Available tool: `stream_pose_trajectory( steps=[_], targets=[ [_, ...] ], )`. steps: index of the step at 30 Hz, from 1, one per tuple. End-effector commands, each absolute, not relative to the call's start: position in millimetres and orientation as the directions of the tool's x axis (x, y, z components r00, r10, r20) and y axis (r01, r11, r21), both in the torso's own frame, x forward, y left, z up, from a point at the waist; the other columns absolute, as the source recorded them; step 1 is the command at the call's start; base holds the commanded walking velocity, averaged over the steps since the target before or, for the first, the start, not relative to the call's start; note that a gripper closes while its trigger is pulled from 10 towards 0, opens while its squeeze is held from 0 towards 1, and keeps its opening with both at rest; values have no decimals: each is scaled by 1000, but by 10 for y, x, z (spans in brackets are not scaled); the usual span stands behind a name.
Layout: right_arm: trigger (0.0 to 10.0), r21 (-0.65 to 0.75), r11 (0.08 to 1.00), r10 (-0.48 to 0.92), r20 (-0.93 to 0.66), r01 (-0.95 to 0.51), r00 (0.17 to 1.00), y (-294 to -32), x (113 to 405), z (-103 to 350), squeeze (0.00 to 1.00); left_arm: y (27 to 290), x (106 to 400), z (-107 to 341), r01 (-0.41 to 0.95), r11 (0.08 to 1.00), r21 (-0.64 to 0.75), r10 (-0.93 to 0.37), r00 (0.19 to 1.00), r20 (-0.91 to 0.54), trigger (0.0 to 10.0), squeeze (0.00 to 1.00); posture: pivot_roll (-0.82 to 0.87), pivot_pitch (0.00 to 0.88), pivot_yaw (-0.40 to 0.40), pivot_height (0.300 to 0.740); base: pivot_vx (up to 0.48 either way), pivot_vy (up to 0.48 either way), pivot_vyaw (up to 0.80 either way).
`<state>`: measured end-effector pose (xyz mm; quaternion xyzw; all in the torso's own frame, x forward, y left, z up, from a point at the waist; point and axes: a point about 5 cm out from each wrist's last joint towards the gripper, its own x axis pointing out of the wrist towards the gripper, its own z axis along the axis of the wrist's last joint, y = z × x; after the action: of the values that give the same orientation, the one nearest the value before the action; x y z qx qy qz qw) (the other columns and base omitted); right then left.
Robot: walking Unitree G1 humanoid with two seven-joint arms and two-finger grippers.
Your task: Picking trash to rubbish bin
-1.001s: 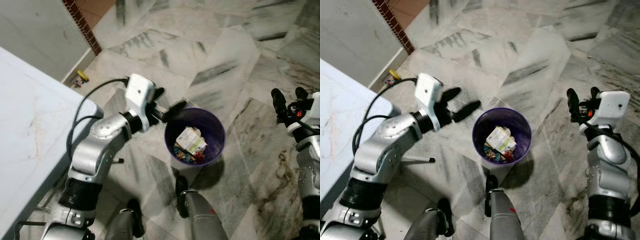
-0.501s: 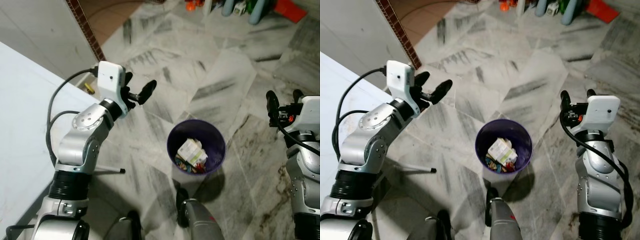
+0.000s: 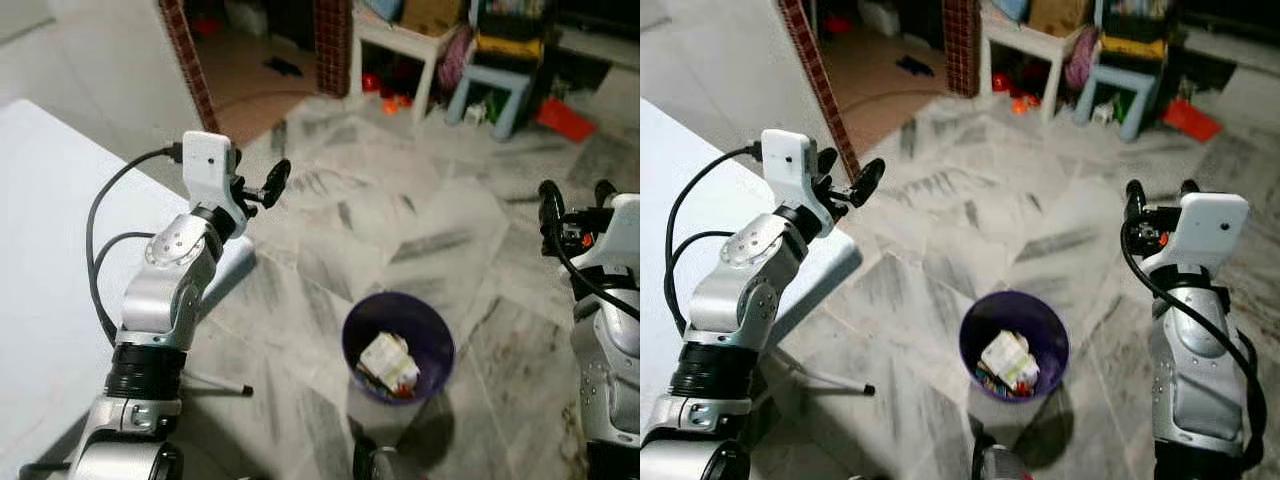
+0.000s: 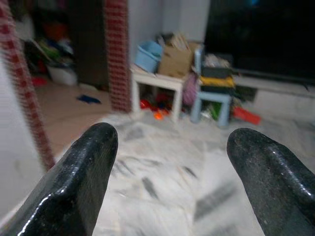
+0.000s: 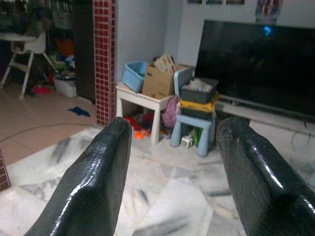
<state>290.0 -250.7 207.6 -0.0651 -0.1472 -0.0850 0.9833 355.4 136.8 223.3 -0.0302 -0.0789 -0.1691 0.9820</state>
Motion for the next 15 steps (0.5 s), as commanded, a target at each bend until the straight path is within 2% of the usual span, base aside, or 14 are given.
stream_pose_trajectory(
  steps=[1, 5, 7, 13, 15],
  targets=[
    [10000, -112, 973, -159, 307, 202, 938, -2501, 2872, 2078, 0, 1461, 3545, 2195, 293, 955, -39, -283, 944, 168, 10000, 0, -102, 36, 13, 740, 0, 0, 0],
    [10000, -114, 971, -167, 302, 209, 938, -2497, 2875, 2059, 0, 1495, 3547, 2166, 276, 960, -49, -265, 951, 161, 10000, 0, -101, 28, 15, 740, 0, 0, 0],
    [10000, -113, 971, -170, 287, 210, 943, -2467, 2873, 1997, 0, 1596, 3553, 2083, 231, 973, -18, -227, 964, 136, 10000, 0, -94, 20, 18, 740, 0, 0, 0],
    [10000, -104, 970, -184, 276, 220, 943, -2447, 2882, 1952, 0, 1667, 3568, 2058, 186, 982, 14, -186, 973, 136, 10000, 0, -88, 13, 16, 740, 0, 0, 0],
    [10000, -99, 969, -193, 275, 227, 942, -2453, 2897, 1956, 0, 1702, 3587, 2066, 161, 987, 18, -162, 977, 136, 10000, 0, -89, 11, 17, 740, 0, 0, 800]
  ],
)
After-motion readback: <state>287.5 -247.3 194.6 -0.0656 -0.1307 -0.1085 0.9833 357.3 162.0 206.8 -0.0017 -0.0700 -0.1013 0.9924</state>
